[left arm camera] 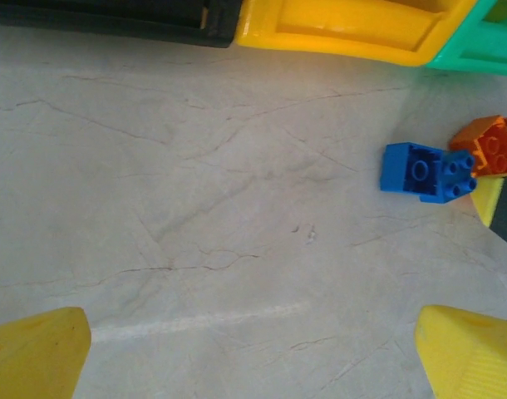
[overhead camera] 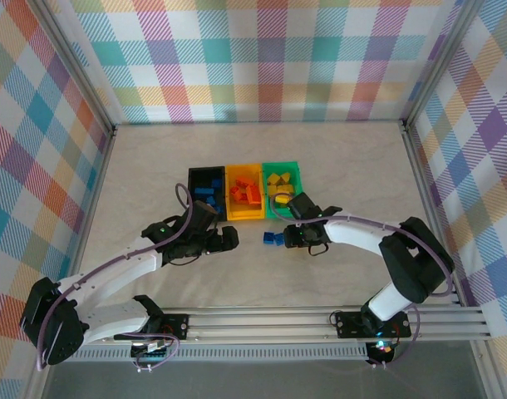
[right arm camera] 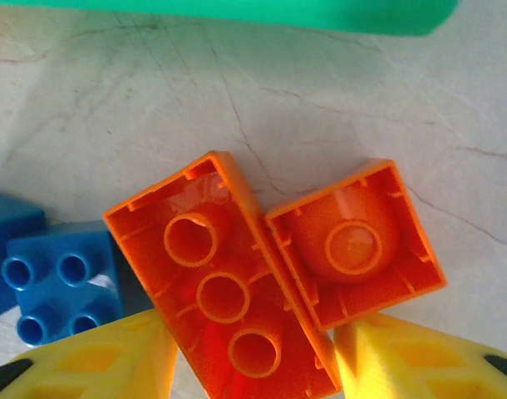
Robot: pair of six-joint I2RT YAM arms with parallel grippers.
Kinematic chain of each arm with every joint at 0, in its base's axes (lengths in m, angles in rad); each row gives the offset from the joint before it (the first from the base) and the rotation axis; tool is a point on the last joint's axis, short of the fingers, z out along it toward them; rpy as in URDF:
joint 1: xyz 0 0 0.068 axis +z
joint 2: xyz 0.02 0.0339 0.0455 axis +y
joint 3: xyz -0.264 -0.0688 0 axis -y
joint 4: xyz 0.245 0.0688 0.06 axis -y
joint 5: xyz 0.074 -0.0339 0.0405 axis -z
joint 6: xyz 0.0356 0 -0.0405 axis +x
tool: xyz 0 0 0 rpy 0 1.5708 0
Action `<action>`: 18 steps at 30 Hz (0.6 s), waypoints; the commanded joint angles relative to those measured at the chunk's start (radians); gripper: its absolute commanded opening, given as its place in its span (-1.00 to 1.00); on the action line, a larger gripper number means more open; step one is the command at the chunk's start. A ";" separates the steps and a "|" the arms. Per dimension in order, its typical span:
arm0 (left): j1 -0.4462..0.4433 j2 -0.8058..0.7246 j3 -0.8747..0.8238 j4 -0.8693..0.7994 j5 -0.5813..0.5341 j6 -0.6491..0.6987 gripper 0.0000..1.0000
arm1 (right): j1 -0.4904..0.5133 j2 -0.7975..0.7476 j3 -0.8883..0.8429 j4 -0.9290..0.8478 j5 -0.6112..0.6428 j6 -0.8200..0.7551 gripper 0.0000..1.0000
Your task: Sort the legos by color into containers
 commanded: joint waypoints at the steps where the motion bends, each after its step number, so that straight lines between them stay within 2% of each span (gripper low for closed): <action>1: 0.014 -0.016 -0.012 0.021 0.013 -0.008 1.00 | 0.020 0.015 0.043 -0.001 -0.026 -0.038 0.02; 8: 0.026 -0.022 -0.012 0.013 0.014 0.000 1.00 | 0.026 0.056 0.072 -0.038 0.033 -0.035 0.15; 13: 0.031 -0.032 -0.008 -0.002 0.010 0.007 1.00 | 0.028 0.075 0.072 -0.042 0.026 -0.037 0.03; 18: 0.039 -0.044 -0.007 -0.016 0.006 0.012 1.00 | 0.034 0.078 0.063 -0.044 0.012 -0.034 -0.19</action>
